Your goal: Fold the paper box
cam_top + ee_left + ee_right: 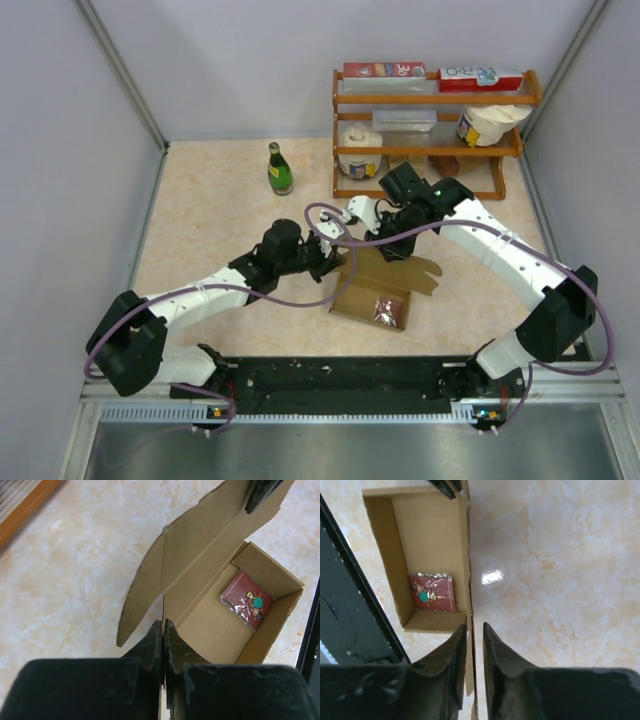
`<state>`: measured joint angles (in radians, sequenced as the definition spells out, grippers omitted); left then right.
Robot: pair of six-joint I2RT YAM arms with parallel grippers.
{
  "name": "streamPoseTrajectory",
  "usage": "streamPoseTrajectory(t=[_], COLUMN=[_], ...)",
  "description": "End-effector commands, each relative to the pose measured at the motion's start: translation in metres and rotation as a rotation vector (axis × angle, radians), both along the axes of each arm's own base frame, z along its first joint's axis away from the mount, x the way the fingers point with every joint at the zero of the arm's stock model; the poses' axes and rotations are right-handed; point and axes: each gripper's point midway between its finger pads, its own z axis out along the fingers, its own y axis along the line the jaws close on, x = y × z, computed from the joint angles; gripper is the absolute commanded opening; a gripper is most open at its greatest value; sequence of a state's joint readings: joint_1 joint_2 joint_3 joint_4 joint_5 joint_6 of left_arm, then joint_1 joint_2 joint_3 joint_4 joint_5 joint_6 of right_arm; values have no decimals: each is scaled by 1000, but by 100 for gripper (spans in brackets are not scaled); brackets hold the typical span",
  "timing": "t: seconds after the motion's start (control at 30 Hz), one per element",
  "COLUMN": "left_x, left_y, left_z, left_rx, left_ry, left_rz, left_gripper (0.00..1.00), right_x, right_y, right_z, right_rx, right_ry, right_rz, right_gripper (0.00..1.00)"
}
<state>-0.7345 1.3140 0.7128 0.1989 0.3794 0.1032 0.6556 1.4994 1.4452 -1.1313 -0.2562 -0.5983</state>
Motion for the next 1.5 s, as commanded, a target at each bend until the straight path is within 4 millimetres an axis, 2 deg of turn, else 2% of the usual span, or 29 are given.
streamPoseTrajectory(t=[0.0,0.03,0.1,0.17,0.27,0.33,0.4,0.43,0.47,0.57,0.6,0.63,0.73,0.83,0.9,1.1,1.2,1.43,1.47], left_x=[9,10,13,18,26,29,31,32,33,33,35,35,37,39,39,40,40,41,41], left_y=[-5,-5,-3,1,9,11,13,13,13,13,14,14,13,13,13,13,13,15,15], left_z=[15,15,14,13,10,11,13,14,13,12,12,10,8,7,6,3,3,3,2], left_rx=[-21,-21,-15,-6,1,-2,-5,-8,-7,-3,-2,0,4,10,12,14,14,17,19], left_ry=[-23,-23,-26,-31,-43,-57,-61,-61,-60,-58,-56,-55,-47,-39,-37,-30,-27,-27,-25], left_rz=[17,24,49,80,150,160,166,168,170,171,174,174,178,180,180,178,178,188,189], left_gripper=[0,0,0,0,0,0,0,0,0,0,0,0,0,0,0,0,0,0,0], right_x=[17,18,25,42,70,79,77,74,72,63,59,52,29,16,8,-4,-5,-2,-3], right_y=[9,11,12,10,0,-4,-13,-20,-28,-56,-67,-73,-82,-93,-95,-79,-72,-74,-74], right_z=[22,25,34,49,79,104,112,101,107,96,85,84,74,61,53,11,4,-18,-21], right_rx=[64,74,108,180,377,538,633,649,677,681,663,672,716,768,794,750,731,679,674], right_ry=[-49,-55,-88,-148,-236,-329,-385,-387,-413,-462,-473,-481,-466,-449,-414,-230,-186,-110,-103], right_rz=[-35,-38,-64,-165,-393,-476,-571,-620,-673,-832,-882,-910,-931,-1017,-1056,-1066,-1039,-1059,-1062], right_gripper=[27,37,42,43,45,46,47,48,49,51,53,56,66,67,66,65,65,65,62])
